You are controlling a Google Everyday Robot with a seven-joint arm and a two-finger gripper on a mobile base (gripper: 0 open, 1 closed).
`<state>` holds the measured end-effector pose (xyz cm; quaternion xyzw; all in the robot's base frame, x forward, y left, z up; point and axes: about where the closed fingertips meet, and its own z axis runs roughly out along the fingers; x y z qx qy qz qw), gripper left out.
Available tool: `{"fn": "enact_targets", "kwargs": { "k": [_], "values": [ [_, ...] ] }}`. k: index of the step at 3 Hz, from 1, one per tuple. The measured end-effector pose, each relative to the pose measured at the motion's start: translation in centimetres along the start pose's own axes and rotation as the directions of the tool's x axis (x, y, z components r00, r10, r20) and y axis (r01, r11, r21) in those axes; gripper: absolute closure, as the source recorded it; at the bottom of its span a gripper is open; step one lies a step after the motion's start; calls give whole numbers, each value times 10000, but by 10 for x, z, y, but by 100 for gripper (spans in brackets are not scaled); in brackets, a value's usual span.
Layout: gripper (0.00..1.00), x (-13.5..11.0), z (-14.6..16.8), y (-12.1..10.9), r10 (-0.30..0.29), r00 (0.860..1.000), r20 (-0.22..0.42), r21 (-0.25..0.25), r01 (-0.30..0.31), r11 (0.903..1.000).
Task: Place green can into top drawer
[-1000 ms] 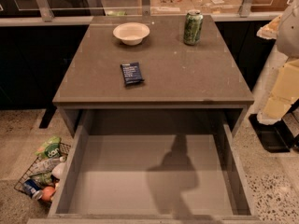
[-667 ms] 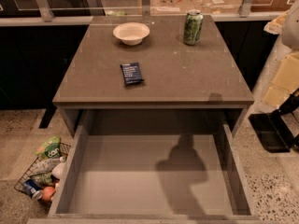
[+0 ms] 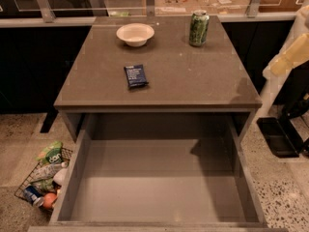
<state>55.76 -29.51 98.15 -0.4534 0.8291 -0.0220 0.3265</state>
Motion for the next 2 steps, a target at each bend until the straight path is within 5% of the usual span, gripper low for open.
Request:
{"fn": "enact_targets", "kwargs": {
  "k": [1,2],
  "values": [
    [0,-7,24,-26,552,9819,1813,425,-639,9970],
    [0,-29,40,-31,751,9254,3715,684,-1080,9918]
  ]
}}
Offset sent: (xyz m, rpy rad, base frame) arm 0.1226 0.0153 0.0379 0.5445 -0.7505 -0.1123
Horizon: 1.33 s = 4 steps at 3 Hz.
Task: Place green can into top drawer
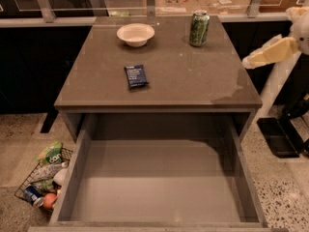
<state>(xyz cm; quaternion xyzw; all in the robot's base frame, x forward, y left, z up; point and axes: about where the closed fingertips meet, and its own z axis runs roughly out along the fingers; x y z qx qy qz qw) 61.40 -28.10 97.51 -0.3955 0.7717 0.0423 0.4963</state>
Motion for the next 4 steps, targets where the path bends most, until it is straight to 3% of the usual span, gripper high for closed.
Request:
{"fn": "enact_targets", "kwargs": {
  "k": [1,2,3,4],
  "values": [
    [0,-20,32,10,558,9823,1786,160,-596,9981],
    [0,-46,36,0,502,9688,2428,705,-693,9951],
    [0,-46,36,1,507,9687,2430,701,-697,9951],
    [0,-39,62,-2,1337,9581,2534,717,-1564,9851]
  ]
}}
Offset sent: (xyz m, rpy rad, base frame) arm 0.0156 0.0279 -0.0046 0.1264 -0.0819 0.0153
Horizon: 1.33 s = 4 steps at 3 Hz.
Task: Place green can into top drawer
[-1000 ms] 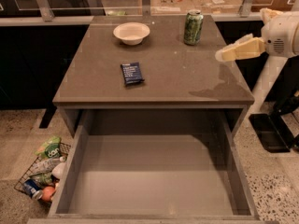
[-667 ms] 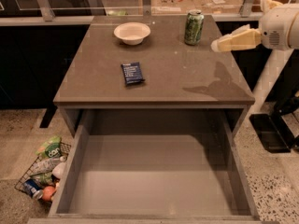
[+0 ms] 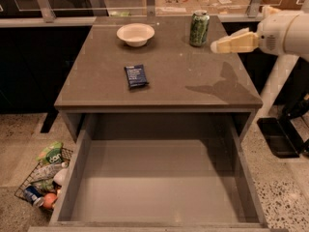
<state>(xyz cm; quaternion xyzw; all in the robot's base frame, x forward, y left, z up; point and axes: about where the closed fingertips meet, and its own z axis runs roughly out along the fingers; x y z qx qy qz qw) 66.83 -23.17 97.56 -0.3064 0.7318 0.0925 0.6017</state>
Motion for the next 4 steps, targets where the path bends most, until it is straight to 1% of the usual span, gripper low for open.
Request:
{"fn": "enact_targets", "kwargs": {
  "k": [1,2,3,4],
  "values": [
    [0,21,46,13,1759,9843,148,442,-1764,9833],
    [0,30,79,12,2889,9554,605,1139,-2942,9489],
    [0,31,101,-5,3336,9333,1326,1968,-3547,9140],
    [0,24,99,-13,3210,9333,1607,2223,-3511,9096]
  ]
}}
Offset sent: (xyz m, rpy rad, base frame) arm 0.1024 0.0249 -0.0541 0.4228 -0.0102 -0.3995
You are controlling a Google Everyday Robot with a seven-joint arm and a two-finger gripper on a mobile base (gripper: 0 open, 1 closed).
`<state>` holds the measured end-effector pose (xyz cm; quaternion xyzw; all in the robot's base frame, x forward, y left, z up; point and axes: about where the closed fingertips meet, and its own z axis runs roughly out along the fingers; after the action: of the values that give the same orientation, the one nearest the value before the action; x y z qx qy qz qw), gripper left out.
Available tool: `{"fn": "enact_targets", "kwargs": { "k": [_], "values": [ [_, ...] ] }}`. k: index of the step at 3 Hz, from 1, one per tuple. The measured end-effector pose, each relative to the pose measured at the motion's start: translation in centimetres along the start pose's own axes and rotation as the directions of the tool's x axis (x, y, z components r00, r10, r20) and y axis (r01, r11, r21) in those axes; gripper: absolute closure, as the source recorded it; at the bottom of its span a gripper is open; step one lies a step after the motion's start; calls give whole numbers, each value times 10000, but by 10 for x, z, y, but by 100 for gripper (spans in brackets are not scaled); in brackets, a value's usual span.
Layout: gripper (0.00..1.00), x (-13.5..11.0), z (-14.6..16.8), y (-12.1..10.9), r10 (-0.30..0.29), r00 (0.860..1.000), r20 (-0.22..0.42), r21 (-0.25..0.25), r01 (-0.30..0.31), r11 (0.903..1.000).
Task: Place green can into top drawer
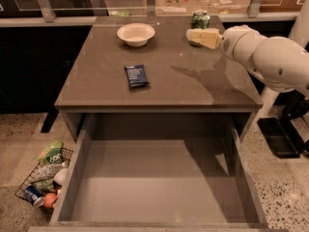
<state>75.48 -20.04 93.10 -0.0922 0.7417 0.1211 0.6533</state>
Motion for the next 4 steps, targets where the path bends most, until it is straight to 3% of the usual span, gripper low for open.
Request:
{"fn": "enact_targets", "kwargs": {
  "k": [2,4],
  "values": [
    [0,4,14,-9,-151,9997,179,-207,154,9997],
    [0,7,44,-64,-1332,9909,192,-606,1341,9891]
  ]
}}
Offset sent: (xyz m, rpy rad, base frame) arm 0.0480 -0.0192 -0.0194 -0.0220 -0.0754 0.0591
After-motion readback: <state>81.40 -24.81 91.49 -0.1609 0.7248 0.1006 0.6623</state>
